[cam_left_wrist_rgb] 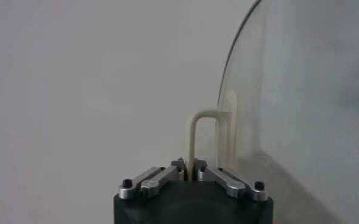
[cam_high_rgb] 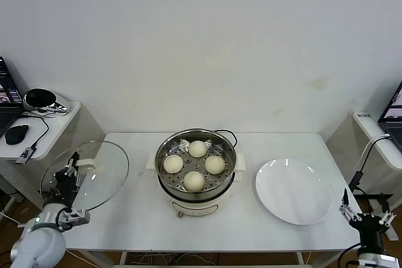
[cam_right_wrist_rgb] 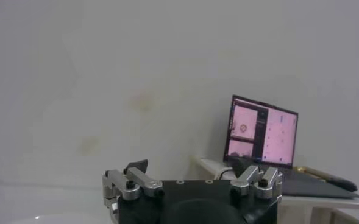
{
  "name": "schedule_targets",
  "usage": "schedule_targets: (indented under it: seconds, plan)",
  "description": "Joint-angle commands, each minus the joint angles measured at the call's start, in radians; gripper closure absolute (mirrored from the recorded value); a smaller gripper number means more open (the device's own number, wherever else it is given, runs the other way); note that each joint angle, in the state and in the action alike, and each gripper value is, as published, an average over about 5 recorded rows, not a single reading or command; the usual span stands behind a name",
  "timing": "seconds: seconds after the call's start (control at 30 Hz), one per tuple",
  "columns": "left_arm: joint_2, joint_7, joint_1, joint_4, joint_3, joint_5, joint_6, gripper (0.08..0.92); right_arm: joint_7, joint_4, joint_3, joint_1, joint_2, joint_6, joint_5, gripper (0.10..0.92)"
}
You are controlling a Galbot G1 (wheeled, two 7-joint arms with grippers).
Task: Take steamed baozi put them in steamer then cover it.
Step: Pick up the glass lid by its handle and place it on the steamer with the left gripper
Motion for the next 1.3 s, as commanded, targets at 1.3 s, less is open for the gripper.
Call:
schedule_targets:
  seconds: [1.3]
  plan:
    - [-0.389, 0.376, -0.609, 0.073, 0.825, 0.405, 0.474, 0.852, 0.057, -0.066, -0.089, 0.062, 0.067, -0.001, -0.198, 0.203]
